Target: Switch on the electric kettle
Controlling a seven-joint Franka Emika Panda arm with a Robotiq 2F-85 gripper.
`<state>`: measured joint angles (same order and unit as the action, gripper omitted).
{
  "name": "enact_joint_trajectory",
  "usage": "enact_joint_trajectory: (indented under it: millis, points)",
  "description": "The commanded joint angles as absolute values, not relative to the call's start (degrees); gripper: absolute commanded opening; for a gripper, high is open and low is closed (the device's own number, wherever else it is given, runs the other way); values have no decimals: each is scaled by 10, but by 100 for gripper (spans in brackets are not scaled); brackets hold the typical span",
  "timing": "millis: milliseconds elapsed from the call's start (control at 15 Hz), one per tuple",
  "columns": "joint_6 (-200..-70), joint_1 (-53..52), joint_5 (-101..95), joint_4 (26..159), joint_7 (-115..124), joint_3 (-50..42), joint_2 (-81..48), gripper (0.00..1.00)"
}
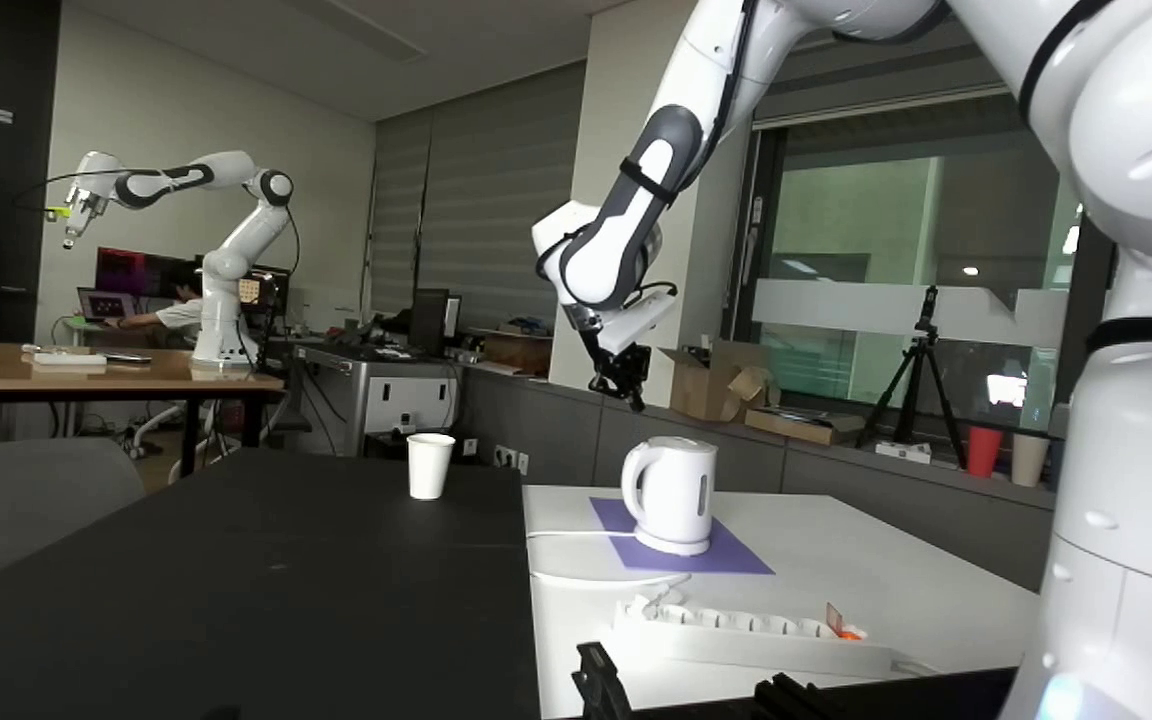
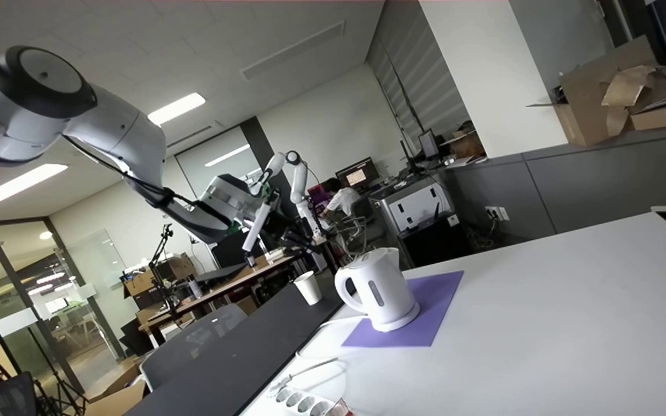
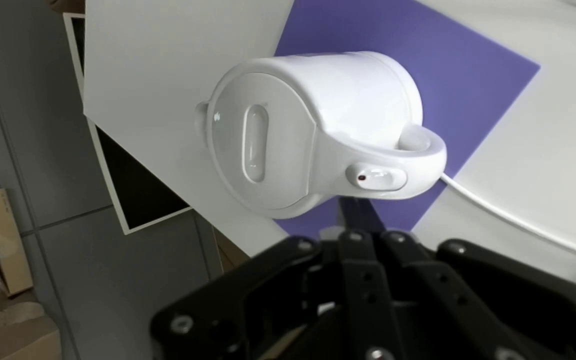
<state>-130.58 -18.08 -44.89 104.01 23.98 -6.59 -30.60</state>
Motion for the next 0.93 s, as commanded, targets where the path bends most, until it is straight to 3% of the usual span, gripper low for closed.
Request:
enact_joint_trajectory:
  millis: [0,867]
  points:
    - [-1297,-163,-459,1100,246,-46,-230,0]
    - [-1294,-114,-448,1147,226,-10,-168,0]
